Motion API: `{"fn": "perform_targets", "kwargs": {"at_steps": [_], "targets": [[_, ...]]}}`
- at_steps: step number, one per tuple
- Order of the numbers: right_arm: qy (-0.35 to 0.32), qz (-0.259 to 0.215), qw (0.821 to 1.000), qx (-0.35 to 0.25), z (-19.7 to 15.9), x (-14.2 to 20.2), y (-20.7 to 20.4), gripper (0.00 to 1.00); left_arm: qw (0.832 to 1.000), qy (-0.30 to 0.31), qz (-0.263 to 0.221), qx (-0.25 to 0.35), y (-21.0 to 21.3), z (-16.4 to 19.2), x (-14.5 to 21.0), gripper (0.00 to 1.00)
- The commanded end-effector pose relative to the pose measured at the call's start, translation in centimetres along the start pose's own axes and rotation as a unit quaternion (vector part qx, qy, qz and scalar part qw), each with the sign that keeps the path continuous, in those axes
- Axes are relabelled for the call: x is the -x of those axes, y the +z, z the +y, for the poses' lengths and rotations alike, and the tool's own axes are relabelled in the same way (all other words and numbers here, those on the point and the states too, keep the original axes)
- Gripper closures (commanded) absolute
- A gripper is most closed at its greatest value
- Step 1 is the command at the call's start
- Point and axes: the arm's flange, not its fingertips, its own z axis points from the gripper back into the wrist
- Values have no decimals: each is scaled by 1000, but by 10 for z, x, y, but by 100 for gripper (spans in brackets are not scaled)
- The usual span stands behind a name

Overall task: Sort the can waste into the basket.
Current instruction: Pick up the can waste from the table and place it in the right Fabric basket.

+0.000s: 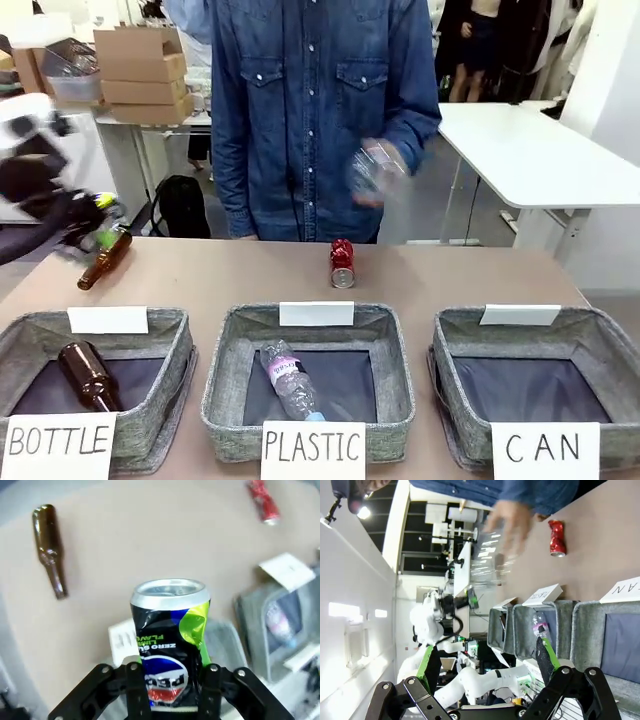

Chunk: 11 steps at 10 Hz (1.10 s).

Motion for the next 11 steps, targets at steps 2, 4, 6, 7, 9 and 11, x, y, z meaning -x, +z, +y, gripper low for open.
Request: {"fn": "perform_targets", "kwargs": {"at_steps": [2, 4, 6, 7, 9, 11], "targets": [[13, -4, 1000, -14, 1, -2, -2, 0, 991, -86, -96, 32, 46, -38, 114, 100], [13, -4, 1000, -14, 1, -2, -2, 0, 996, -69, -56, 27, 37, -27, 62, 100], [13, -4, 1000, -14, 1, -2, -2, 0, 996, -69, -56, 27, 37, -27, 62, 100], [13, -4, 1000, -14, 1, -2, -2, 0, 996, -69, -56, 27, 37, -27, 62, 100], [13, -4, 1000, -14, 1, -2, -2, 0, 974, -176, -32, 142, 43, -44, 56, 62], [13, -4, 1000, -14, 1, -2, -2, 0, 913, -311, 12, 265, 39, -76, 35, 62]]}}
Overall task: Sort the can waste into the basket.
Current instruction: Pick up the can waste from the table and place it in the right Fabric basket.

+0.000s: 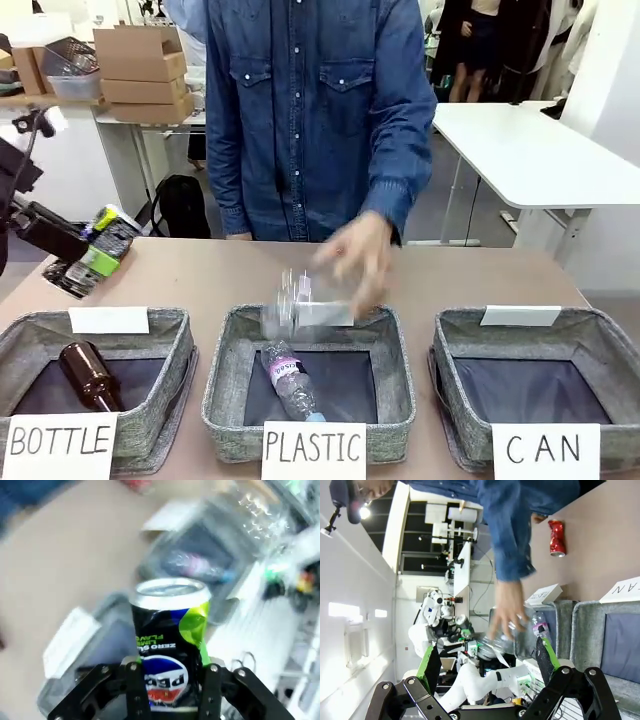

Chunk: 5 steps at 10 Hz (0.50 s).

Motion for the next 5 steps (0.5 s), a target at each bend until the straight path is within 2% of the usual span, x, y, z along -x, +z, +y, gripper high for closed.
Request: {"fn": "perform_targets", "kwargs": {"at_steps": [1, 3, 5], "targets": [[13, -4, 1000, -15, 1, -2, -2, 0, 982, -112, 13, 153, 27, 11, -9, 62], [13, -4, 1000, -15, 1, -2, -2, 0, 996, -48, 16, 71, 85, 31, 35, 62], [13, -4, 1000, -15, 1, -2, -2, 0, 996, -50, 22, 69, 107, 25, 60, 62]]}}
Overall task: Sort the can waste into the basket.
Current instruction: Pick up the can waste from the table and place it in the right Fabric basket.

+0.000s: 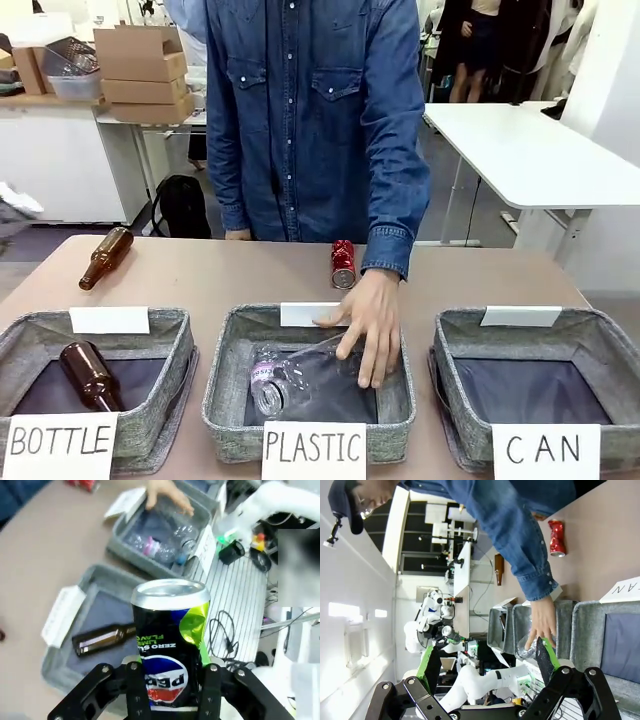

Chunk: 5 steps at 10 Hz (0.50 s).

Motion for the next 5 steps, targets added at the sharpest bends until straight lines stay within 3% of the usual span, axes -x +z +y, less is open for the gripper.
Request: {"fn": "perform_targets", "kwargs": {"at_steps": [1, 3, 5], "targets": [[13, -4, 1000, -14, 1, -2, -2, 0, 1000, -12, 15, -17, 7, 0, 11, 62], [13, -4, 1000, -14, 1, -2, -2, 0, 1000, -7, 9, -24, 9, 4, 18, 62], [13, -4, 1000, -14, 1, -2, -2, 0, 1000, 4, -24, -6, -14, 1, -8, 62]]}}
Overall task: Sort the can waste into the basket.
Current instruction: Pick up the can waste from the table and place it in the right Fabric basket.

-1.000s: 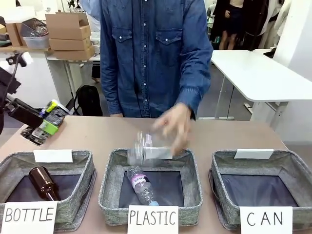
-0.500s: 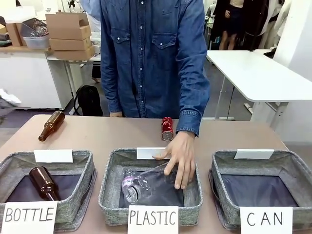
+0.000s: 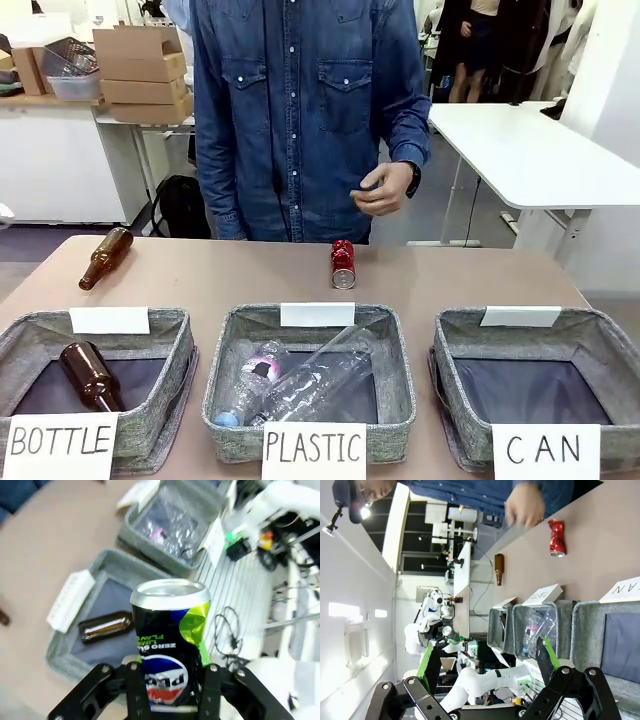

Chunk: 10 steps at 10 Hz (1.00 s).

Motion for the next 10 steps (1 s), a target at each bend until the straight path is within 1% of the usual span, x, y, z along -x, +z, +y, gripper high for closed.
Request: {"fn": "perform_targets", "kwargs": {"at_steps": [1, 2, 3, 4, 5, 6, 7, 8, 9, 10], "targets": [[13, -4, 1000, -15, 1, -2, -2, 0, 999, -34, -24, 21, -37, -9, -41, 62], [13, -4, 1000, -15, 1, -2, -2, 0, 996, -77, -30, 46, -63, -22, -75, 62], [0, 0, 1000, 0, 0, 0, 0, 0, 991, -118, -26, 57, -92, -36, -111, 62], [31, -16, 999, 5, 22, -1, 49, 0, 987, -144, -48, 46, -129, -57, -155, 62], [39, -51, 998, 22, 31, 0, 90, 0, 986, -146, -59, 56, -164, -79, -191, 62], [38, -75, 996, 26, 29, 1, 129, 0, 982, -152, -96, 60, -206, -99, -228, 62], [31, -112, 993, 36, 19, 4, 163, 0, 977, -167, -100, 92, -250, -120, -257, 62], [24, -145, 988, 45, 5, 12, 190, 0, 975, -173, -98, 97, -303, -140, -285, 62], [33, -97, 994, 29, 30, 13, 139, 0, 974, -189, -94, 78, -348, -153, -306, 62], [33, -97, 994, 29, 30, 13, 139, 0, 969, -223, -85, 64, -392, -161, -322, 62]]}}
